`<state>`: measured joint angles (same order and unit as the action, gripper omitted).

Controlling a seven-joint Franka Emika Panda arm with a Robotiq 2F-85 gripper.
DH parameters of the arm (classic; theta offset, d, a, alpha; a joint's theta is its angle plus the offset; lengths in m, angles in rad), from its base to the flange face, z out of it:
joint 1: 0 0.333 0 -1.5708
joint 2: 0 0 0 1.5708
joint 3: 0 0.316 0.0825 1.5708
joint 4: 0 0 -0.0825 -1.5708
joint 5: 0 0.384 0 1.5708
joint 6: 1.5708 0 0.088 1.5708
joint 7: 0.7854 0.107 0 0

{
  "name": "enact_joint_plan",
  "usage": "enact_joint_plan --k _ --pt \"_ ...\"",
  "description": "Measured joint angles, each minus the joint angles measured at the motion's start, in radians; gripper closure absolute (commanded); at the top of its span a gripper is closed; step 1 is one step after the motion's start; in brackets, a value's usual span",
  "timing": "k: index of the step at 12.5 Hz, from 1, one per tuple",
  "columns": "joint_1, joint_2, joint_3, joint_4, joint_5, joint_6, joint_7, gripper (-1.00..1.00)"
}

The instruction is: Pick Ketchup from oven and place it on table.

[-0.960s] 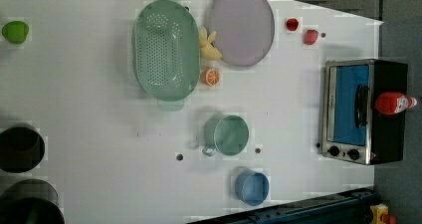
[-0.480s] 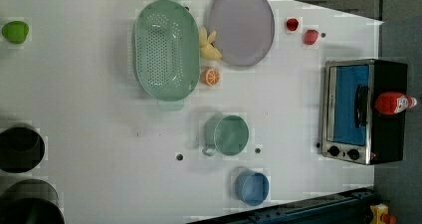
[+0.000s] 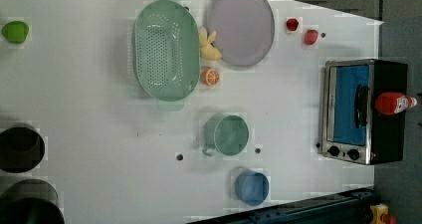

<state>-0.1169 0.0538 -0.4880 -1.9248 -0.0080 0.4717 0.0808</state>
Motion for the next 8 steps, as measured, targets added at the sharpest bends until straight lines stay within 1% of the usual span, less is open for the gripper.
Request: enact_joint_plan --k 3,4,5,7,8 --pt "-0.014 0.105 -0.031 0.061 -0.006 0.062 0.0 -1.0" --pt "-0.011 0.127 -0.037 0.06 0.017 0.091 0.0 -1.0" --pt "-0.01 0.153 -0.046 0.064 0.063 0.118 0.0 -1.0" --pt "-0.016 0.202 -0.054 0.062 0.101 0.116 0.0 -1.0" --pt "-0.024 0.224 -0.053 0.06 0.147 0.126 0.0 -1.0"
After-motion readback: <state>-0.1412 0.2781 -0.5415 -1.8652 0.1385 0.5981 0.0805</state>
